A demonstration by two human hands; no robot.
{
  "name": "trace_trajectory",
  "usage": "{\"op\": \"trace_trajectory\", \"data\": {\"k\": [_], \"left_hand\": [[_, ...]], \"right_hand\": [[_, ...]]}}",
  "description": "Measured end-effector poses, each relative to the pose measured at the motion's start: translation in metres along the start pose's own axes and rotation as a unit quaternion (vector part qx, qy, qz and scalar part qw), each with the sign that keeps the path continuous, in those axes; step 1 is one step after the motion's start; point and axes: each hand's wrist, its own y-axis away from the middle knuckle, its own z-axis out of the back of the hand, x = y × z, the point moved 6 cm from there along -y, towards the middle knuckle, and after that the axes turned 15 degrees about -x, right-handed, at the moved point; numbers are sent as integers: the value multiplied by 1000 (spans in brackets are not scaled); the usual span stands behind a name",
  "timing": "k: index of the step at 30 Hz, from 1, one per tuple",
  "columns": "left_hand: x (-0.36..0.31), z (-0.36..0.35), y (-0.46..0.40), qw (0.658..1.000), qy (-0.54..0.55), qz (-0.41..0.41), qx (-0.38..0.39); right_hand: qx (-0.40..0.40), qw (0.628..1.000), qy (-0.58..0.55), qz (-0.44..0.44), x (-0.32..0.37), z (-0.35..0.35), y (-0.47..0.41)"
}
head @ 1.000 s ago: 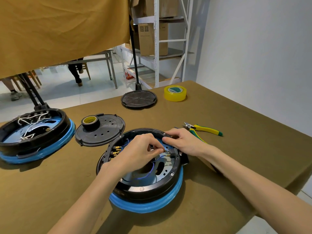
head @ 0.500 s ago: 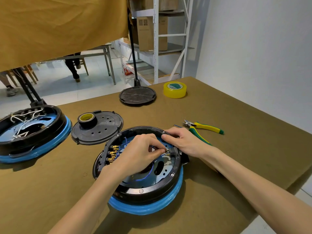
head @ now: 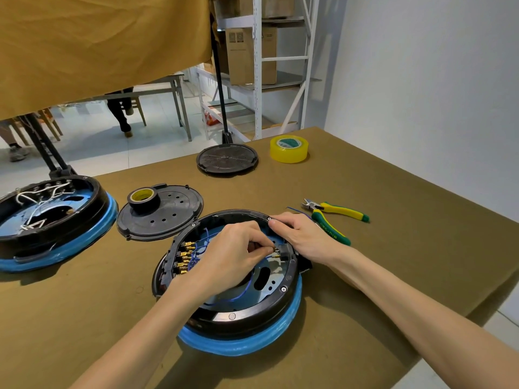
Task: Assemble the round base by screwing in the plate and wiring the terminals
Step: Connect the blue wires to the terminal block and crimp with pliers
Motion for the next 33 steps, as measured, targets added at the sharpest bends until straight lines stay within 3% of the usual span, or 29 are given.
{"op": "trace_trajectory", "data": {"k": [18,33], "left_hand": [[-6,4,2,999,-34,-28,-7],[-2,2,-1,998,-43,-14,-33]], "right_hand": [[0,1000,3,4,11,3,5],[-12,996,-77,-32,7,0,8]]}}
